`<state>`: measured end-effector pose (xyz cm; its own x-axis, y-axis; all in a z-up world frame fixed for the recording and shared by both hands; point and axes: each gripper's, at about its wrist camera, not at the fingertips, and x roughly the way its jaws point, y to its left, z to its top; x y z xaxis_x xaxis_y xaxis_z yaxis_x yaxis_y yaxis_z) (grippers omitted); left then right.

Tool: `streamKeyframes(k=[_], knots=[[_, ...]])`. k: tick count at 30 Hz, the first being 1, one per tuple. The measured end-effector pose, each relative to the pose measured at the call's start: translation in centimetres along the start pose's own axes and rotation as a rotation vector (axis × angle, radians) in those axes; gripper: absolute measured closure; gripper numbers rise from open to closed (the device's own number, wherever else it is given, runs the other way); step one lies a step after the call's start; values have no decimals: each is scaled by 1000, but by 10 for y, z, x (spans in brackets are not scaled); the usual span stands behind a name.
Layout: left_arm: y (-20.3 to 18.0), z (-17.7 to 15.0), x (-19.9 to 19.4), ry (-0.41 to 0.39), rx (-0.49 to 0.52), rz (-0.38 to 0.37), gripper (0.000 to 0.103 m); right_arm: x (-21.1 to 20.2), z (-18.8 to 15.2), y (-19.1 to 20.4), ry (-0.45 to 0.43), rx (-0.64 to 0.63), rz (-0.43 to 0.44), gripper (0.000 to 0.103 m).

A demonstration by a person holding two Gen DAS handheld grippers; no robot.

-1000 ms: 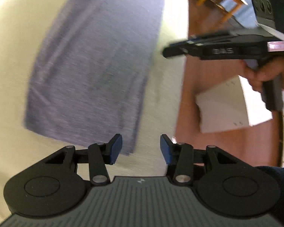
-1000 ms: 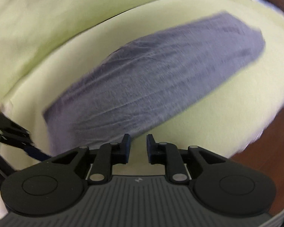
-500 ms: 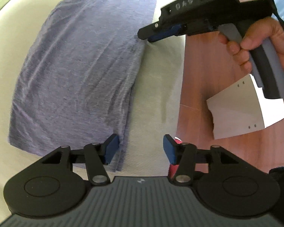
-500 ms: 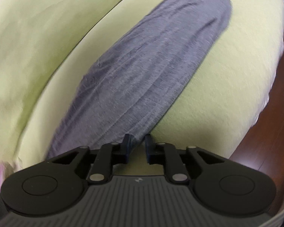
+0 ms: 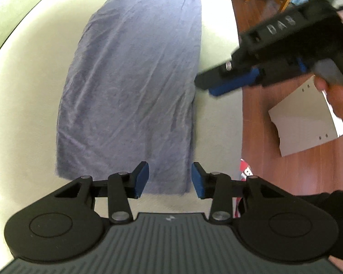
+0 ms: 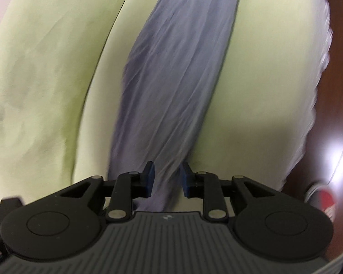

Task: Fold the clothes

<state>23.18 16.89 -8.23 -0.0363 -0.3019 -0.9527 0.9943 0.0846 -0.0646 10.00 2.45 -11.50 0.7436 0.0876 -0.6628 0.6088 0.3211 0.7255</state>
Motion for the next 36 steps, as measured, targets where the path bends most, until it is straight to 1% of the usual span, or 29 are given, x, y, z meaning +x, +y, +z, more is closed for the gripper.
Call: streamKeyframes(k=[2, 4, 8, 13, 15, 16, 20, 27, 28, 29, 31, 34, 36], knots=[[2, -1, -1, 1, 7, 0, 57, 9, -8, 2, 18, 11, -8, 86], [3, -1, -1, -1, 12, -5, 57, 18, -16, 3, 32, 25, -9, 86], [3, -5, 1, -3, 28, -14, 57, 23, -21, 2, 26, 32, -33, 86], [1, -8, -1, -13, 45, -23, 57, 26, -27, 2, 23, 25, -49, 90], [1, -8, 0, -16, 49, -27, 57, 27, -30, 3, 17, 12, -57, 100], [1, -8, 1, -17, 51, -29, 57, 28, -31, 4, 14, 0, -64, 103], [0, -8, 2, -21, 62, -33, 56, 27, -33, 6, 8, -45, -77, 103], [-6, -8, 3, -11, 103, -17, 55, 27, -39, -4, 24, -32, -109, 103], [-7, -8, 1, -6, 108, -20, 55, 24, -37, -3, 21, -33, -109, 100], [-7, -6, -2, -4, 111, -27, 55, 19, -34, 0, 7, -37, -108, 98], [-7, -5, -7, -11, 110, -33, 55, 10, -27, 3, -25, -40, -94, 98], [-2, 2, -10, -16, 78, -43, 55, 2, -6, 4, -88, -40, -24, 98], [2, 11, 2, 42, 34, -42, 55, 12, 5, 2, -68, -81, -59, 97]])
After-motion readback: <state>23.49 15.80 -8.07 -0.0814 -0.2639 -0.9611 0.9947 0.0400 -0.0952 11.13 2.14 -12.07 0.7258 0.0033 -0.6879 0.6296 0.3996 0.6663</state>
